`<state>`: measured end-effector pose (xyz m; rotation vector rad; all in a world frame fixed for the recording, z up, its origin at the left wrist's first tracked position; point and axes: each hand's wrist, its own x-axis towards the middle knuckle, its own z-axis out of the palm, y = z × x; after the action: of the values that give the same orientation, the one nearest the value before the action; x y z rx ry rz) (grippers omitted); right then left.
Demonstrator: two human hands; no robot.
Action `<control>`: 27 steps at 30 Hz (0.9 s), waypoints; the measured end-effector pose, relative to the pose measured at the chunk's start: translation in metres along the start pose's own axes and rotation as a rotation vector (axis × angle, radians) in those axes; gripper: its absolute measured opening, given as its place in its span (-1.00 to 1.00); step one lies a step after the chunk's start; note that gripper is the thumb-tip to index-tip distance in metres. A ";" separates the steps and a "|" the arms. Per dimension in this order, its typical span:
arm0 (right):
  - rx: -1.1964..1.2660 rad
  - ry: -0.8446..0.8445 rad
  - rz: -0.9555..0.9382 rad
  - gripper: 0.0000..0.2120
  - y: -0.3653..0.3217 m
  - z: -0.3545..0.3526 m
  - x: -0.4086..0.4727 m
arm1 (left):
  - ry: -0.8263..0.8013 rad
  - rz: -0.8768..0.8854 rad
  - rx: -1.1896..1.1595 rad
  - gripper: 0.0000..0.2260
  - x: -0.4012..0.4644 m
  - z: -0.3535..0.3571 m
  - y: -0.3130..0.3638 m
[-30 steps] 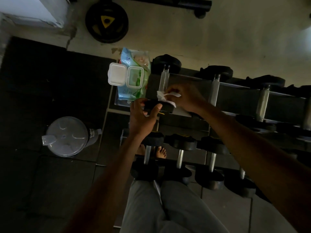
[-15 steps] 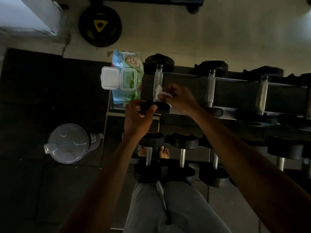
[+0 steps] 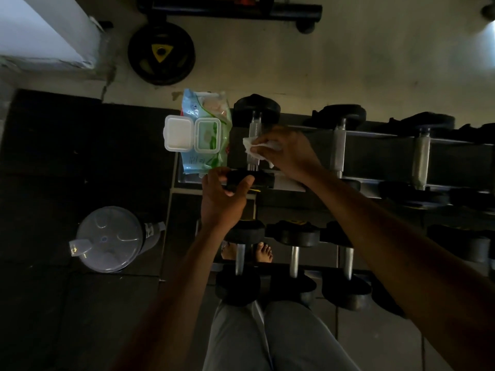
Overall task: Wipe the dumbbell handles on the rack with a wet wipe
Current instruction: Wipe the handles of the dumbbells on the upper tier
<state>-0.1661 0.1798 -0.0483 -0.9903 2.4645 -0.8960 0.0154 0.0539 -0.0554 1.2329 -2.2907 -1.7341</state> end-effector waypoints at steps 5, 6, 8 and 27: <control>-0.105 0.262 0.068 -0.73 0.000 0.001 0.026 | 0.001 -0.003 -0.028 -0.52 -0.001 0.001 0.001; -0.101 0.288 0.090 -0.74 -0.001 0.001 0.029 | -0.002 -0.005 -0.028 -0.53 -0.002 0.001 0.002; -0.101 0.311 0.134 -0.72 -0.003 0.004 0.033 | 0.000 -0.014 -0.041 -0.56 -0.004 0.001 0.004; -0.363 0.200 0.112 -0.79 -0.029 0.021 0.043 | 0.021 -0.009 -0.051 -0.51 -0.005 0.003 0.000</control>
<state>-0.1714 0.1237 -0.0474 -0.8959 2.8907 -0.5441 0.0177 0.0592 -0.0546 1.2480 -2.2180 -1.7623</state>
